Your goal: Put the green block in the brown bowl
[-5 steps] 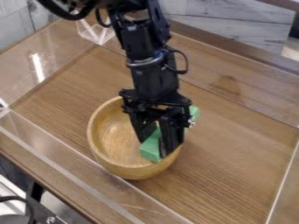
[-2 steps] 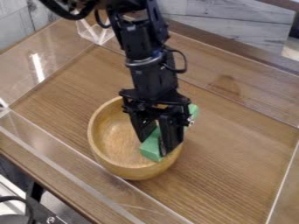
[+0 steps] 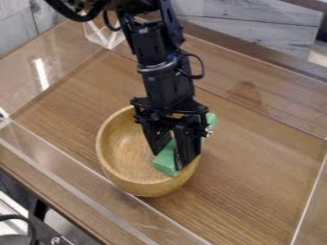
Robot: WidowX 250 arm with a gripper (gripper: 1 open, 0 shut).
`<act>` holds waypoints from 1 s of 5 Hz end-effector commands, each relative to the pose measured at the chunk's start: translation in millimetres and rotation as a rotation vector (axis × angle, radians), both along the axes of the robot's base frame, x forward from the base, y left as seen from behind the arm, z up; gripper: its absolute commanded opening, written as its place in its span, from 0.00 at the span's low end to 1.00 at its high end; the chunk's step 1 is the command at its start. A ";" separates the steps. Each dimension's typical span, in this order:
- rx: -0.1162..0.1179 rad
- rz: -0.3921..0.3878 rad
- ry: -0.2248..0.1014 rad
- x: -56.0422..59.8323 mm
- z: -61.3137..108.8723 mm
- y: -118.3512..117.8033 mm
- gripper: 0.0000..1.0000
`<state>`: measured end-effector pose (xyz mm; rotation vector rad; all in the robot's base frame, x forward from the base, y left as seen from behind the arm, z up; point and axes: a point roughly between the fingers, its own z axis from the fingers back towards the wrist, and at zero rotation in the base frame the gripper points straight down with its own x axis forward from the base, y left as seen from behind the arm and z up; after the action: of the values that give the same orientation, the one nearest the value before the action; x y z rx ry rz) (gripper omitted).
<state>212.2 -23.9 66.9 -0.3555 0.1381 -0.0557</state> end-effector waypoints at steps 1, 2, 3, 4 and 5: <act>0.001 0.013 -0.047 12.1 8.8 3.7 0.00; -0.003 0.014 -0.046 12.6 8.2 4.2 0.00; -0.006 0.016 -0.045 13.2 7.6 4.8 0.00; -0.009 0.017 -0.043 13.7 7.1 5.3 0.00; -0.012 0.018 -0.042 14.2 6.5 5.8 0.00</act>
<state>216.2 -20.6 64.8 -0.3738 0.1379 -0.0462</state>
